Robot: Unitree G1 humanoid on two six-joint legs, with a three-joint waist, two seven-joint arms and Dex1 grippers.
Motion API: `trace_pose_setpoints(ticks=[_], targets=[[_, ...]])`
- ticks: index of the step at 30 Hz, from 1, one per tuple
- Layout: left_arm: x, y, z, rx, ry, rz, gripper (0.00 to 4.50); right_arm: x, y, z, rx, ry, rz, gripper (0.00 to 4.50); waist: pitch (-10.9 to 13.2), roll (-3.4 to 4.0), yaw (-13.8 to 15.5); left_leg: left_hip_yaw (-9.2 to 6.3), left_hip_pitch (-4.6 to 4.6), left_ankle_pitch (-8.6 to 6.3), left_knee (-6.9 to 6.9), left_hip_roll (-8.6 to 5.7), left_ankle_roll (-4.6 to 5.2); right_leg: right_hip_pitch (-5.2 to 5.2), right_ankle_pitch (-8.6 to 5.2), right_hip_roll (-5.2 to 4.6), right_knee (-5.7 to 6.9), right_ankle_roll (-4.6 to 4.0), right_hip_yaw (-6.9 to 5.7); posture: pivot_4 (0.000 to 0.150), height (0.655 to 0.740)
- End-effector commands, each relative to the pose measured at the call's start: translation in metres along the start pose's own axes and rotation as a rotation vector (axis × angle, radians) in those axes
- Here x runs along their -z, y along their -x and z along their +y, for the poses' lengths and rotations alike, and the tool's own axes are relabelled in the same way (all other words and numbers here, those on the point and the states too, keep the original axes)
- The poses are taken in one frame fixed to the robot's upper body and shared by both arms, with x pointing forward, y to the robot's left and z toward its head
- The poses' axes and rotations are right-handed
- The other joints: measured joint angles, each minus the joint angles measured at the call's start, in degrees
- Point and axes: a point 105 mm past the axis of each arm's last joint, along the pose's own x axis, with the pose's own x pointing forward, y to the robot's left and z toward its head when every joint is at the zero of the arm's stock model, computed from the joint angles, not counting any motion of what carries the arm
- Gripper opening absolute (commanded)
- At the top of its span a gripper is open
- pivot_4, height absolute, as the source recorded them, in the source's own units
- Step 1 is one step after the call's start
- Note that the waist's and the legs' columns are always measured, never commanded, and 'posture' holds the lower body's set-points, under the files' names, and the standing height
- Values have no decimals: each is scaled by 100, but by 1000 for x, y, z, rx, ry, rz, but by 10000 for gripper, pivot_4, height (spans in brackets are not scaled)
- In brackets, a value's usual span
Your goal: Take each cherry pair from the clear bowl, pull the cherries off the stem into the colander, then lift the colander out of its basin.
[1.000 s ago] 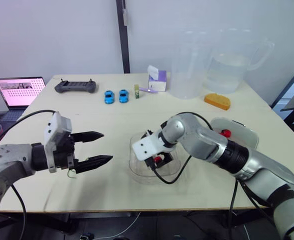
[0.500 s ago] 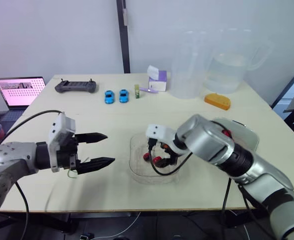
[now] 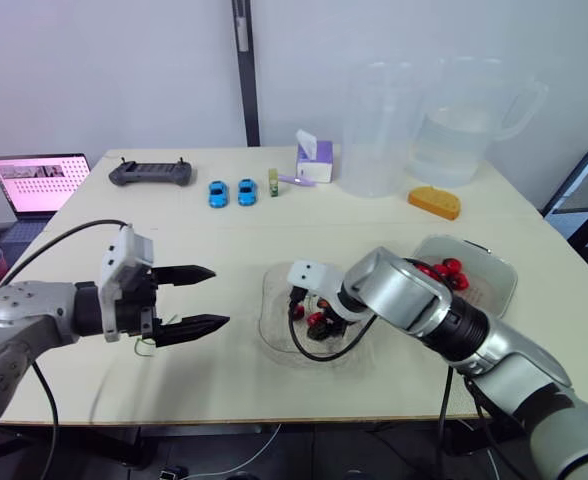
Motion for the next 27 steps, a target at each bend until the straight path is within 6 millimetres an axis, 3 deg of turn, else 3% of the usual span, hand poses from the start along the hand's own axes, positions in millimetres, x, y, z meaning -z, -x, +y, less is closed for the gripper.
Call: trace_pose_setpoints(ticks=[1,5,12,17,21,24,27], targets=[[-5,1,-2,1,-31,-10,45000,-5,1,1,4,23,-17,21247,0,0,3,0,0,0,0,0,0,0,0,0,0,0,0,1500,7371],[-5,0,-2,2,-27,-13,45000,-8,7,-1,11,61,-30,21247,0,0,2,0,0,0,0,0,0,0,0,0,0,0,0,1500,7371],[-4,-1,1,4,-24,-16,45000,-23,43,-1,7,251,-144,21247,0,0,2,0,-2,0,0,0,1,-2,0,0,0,0,0,1500,7371],[-5,-5,4,16,-26,-23,45000,-23,51,-3,13,287,-173,21247,0,0,6,2,-2,-1,0,0,2,-2,0,1,0,0,-1,1500,7371],[-8,-8,9,17,-18,-40,45000,-40,64,2,36,469,-332,21247,0,0,5,2,-3,-1,1,0,2,-3,0,1,0,0,-1,1500,7371],[-13,-9,14,1,-34,-60,45000,-49,79,13,79,729,-471,21247,0,0,12,2,-4,-1,2,-10,1,-1,0,1,1,0,-2,1500,7371],[-30,-8,29,-66,-67,-147,45000,-56,93,4,213,819,-534,21247,0,-1,15,2,-4,0,6,-17,1,0,0,0,2,1,-2,1500,7371]])
